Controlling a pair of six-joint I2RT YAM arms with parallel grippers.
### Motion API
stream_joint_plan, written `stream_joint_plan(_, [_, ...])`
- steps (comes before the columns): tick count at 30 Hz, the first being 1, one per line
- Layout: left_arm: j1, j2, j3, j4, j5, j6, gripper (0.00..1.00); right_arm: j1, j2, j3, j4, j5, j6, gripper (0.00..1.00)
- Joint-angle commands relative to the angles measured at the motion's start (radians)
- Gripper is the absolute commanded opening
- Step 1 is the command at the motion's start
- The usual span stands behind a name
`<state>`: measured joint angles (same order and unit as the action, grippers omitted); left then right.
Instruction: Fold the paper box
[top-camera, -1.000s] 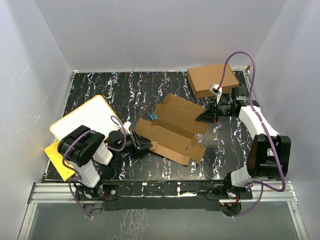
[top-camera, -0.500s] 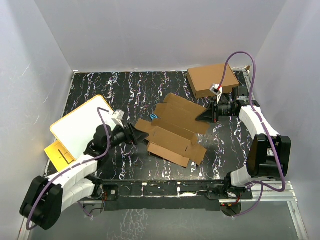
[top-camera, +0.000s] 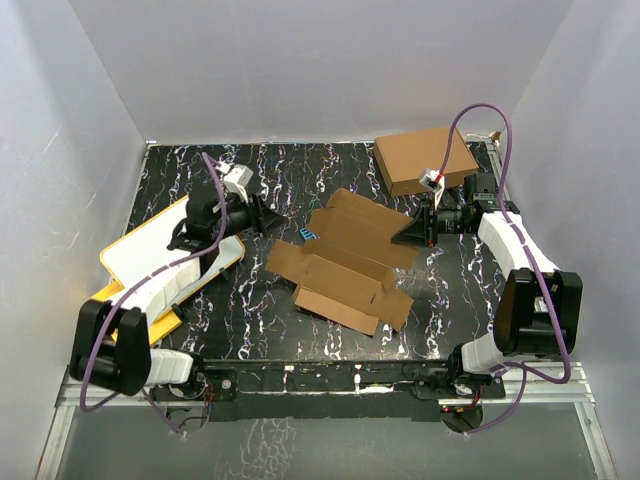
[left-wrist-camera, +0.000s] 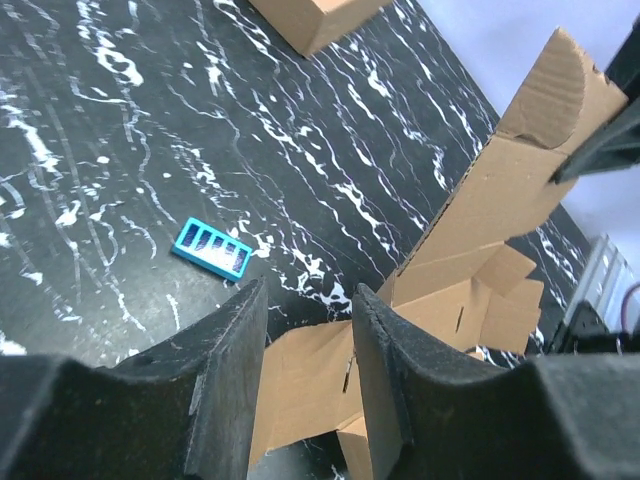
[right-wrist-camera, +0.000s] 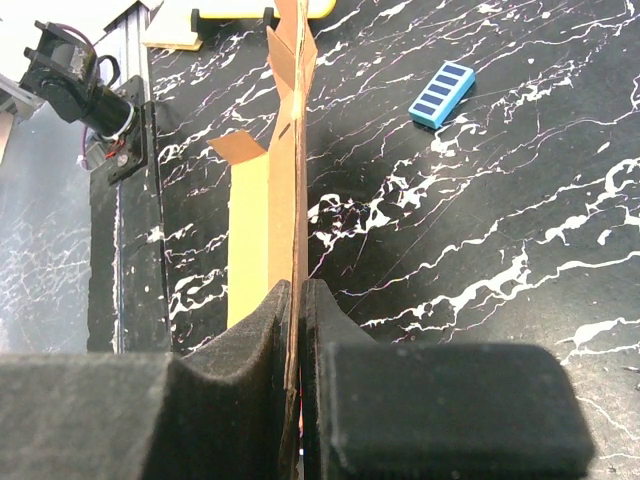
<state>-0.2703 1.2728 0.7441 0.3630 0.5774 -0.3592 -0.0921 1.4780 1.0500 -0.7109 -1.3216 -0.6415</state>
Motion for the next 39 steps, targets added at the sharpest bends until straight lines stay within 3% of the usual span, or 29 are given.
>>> stream_joint_plan(1, [-0.001, 0.102, 0.059, 0.058, 0.188, 0.088, 0.37, -0.003, -0.033, 0.015, 0.010, -0.070, -0.055, 0.08])
stream_joint_plan(13, [-0.026, 0.230, 0.011, 0.289, 0.327, 0.112, 0.36, -0.003, -0.032, 0.018, -0.007, -0.090, -0.070, 0.08])
stream_joint_plan(28, [-0.084, 0.273, 0.010, 0.197, 0.335, 0.216, 0.32, -0.003, -0.028, 0.019, -0.010, -0.091, -0.072, 0.08])
stream_joint_plan(39, [-0.120, 0.263, -0.061, 0.336, 0.387, 0.176, 0.37, -0.002, -0.029, 0.019, -0.011, -0.093, -0.074, 0.08])
